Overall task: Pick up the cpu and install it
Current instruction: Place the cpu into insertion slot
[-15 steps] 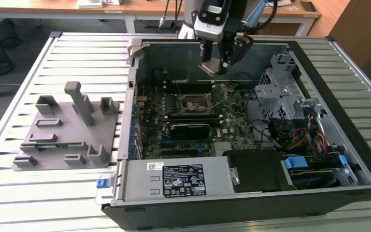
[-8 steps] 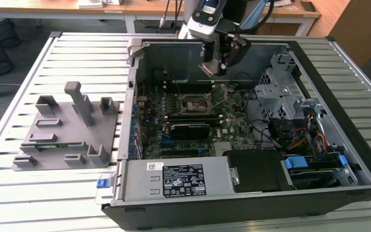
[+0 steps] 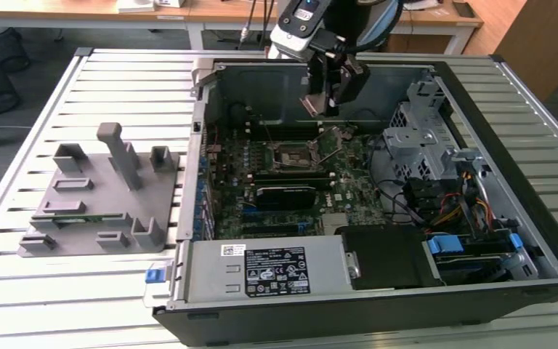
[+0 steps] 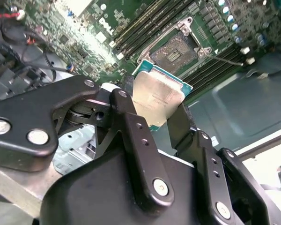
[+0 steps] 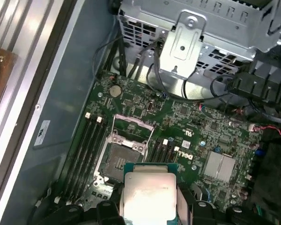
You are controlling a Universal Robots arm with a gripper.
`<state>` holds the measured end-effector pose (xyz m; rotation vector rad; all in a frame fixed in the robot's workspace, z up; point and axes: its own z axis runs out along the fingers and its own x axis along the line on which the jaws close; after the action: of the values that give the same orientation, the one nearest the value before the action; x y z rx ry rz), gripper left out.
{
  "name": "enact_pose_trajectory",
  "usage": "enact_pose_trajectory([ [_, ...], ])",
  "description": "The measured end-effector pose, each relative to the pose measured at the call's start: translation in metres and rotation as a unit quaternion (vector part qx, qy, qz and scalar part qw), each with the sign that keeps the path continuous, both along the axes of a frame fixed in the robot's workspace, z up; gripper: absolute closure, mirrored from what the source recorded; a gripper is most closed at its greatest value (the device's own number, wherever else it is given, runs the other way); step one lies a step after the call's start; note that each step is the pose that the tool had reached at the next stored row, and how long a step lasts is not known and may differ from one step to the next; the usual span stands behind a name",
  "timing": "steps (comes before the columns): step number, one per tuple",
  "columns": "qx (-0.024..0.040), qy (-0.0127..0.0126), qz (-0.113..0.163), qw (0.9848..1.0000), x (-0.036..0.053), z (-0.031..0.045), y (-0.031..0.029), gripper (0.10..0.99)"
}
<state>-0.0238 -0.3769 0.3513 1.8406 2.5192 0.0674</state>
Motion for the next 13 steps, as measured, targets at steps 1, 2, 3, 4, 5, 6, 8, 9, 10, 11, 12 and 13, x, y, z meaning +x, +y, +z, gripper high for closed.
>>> enact_pose_trajectory([
  [1, 0.0000, 0.0000, -0.009, 1.0000, 0.0000, -0.0004, 0.0000, 0.553],
  [2, 0.0000, 0.0000, -0.018, 0.9998, 0.0000, -0.0008, 0.0000, 0.553],
  [3, 0.0000, 0.0000, -0.027, 0.9996, 0.0000, -0.0011, 0.0000, 0.553],
  [4, -0.0001, 0.0000, -0.036, 0.9994, 0.0000, -0.0015, 0.0000, 0.553],
  [5, -0.0001, 0.0000, -0.046, 0.9990, 0.0000, -0.0018, 0.0000, 0.553],
  [6, -0.0001, 0.0000, -0.055, 0.9985, 0.0000, -0.0022, 0.0000, 0.553],
  [8, -0.0001, 0.0000, -0.073, 0.9974, 0.0000, -0.0029, 0.0000, 0.553],
  [9, -0.0001, 0.0000, -0.082, 0.9967, 0.0000, -0.0032, 0.0000, 0.553],
  [10, -0.0001, 0.0000, -0.091, 0.9959, 0.0000, -0.0035, 0.0000, 0.553],
  [11, -0.0001, 0.0000, -0.100, 0.9950, 0.0000, -0.0038, 0.0000, 0.553],
  [12, -0.0001, 0.0000, -0.109, 0.9941, 0.0000, -0.0042, 0.0000, 0.553],
  [13, -0.0001, 0.0000, -0.114, 0.9935, -0.0002, -0.0045, 0.0003, 0.553],
])
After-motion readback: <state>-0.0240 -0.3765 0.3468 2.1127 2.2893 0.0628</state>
